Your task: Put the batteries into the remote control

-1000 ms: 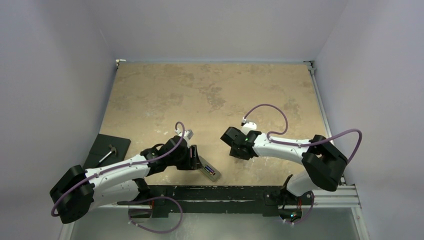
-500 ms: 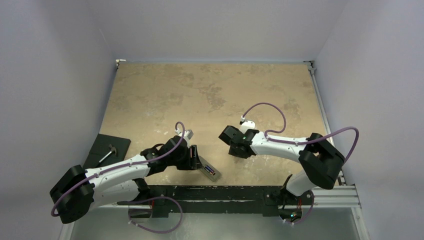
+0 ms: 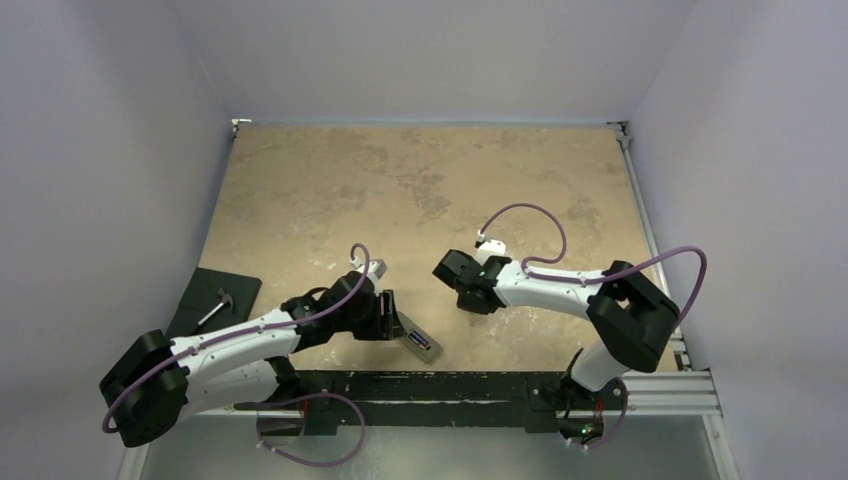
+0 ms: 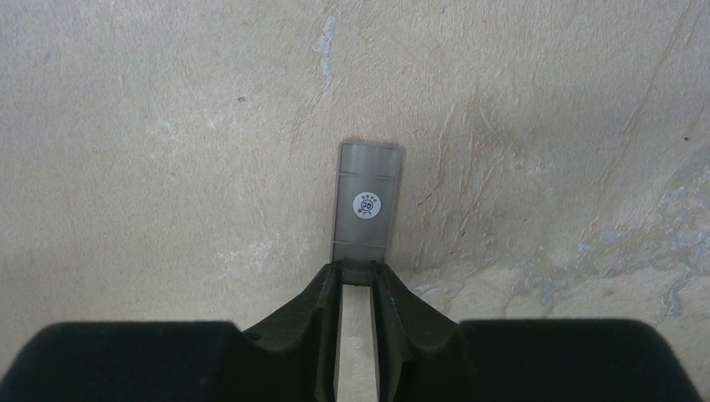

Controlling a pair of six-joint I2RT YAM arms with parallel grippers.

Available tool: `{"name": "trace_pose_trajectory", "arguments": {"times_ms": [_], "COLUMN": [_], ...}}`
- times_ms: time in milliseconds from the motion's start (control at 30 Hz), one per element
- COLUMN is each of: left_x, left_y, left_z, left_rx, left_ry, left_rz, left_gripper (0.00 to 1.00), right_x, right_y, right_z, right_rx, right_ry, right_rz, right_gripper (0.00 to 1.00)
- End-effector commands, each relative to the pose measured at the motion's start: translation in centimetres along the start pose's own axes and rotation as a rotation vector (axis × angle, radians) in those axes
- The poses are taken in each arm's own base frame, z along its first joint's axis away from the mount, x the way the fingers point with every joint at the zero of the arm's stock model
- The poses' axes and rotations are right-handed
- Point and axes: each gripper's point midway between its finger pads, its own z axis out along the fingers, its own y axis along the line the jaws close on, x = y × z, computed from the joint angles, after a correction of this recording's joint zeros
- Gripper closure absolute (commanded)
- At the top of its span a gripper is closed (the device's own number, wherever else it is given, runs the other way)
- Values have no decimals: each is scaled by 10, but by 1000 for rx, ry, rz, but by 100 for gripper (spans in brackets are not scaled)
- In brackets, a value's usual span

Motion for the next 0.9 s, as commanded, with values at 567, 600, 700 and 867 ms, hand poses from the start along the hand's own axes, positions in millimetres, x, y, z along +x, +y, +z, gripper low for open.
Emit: {"name": "trace_pose_trajectory", "arguments": {"times_ms": [567, 600, 700, 867], "left_x": [-13, -14, -19, -30], "left_y": [-16, -16, -20, -28], "left_z": [-6, -7, -11, -18], "left_rx": [52, 52, 57, 65], "left_ry": [-49, -52, -69, -102], "left_rz": [18, 18, 27, 60], "left_gripper": [49, 48, 48, 48], "right_x": [-26, -27, -28, -30], "right_y": [3, 5, 11, 25], "right_z": [-20, -22, -28, -45], "right_rx": [-37, -49, -89, -163], "right_ry": [-79, -78, -65, -33], "right_rz": [-39, -58, -114, -206], "right_gripper": [100, 100, 100, 100]}}
